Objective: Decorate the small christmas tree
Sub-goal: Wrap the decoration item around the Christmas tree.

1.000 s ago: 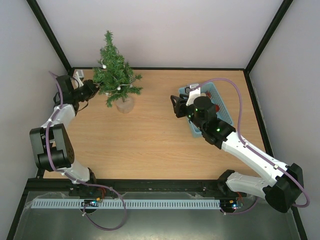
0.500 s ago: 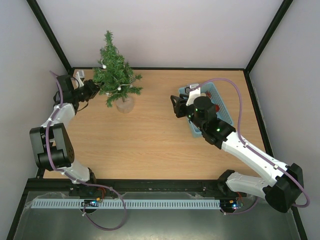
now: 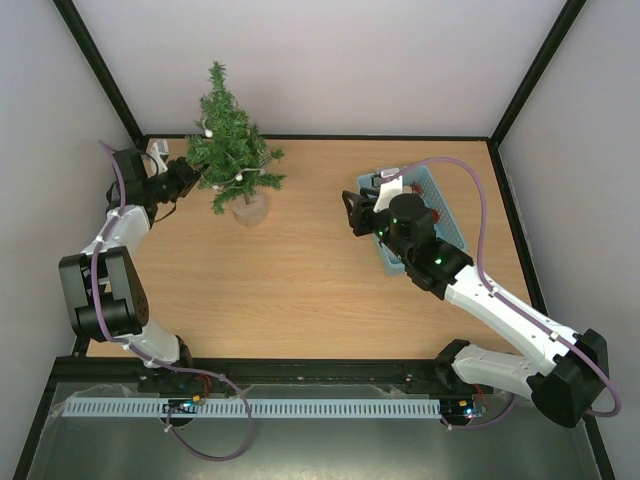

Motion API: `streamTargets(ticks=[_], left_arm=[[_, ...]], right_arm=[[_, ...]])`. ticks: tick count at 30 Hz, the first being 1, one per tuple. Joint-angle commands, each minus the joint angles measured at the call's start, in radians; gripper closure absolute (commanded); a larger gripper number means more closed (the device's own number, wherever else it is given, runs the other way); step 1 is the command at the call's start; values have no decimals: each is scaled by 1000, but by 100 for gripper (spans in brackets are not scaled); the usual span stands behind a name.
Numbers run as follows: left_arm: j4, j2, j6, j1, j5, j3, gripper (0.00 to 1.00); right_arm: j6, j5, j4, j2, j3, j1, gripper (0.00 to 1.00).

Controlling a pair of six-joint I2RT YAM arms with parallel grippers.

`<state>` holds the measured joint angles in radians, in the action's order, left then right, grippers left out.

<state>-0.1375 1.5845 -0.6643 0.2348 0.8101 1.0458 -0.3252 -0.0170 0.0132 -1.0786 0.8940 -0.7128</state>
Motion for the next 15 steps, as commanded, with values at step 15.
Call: streamTargets(ticks=[15], left_arm=[[-19,-95,-44,52,8,-43,53]], right_arm=[[2,-4,28,30,-14,-1,58]])
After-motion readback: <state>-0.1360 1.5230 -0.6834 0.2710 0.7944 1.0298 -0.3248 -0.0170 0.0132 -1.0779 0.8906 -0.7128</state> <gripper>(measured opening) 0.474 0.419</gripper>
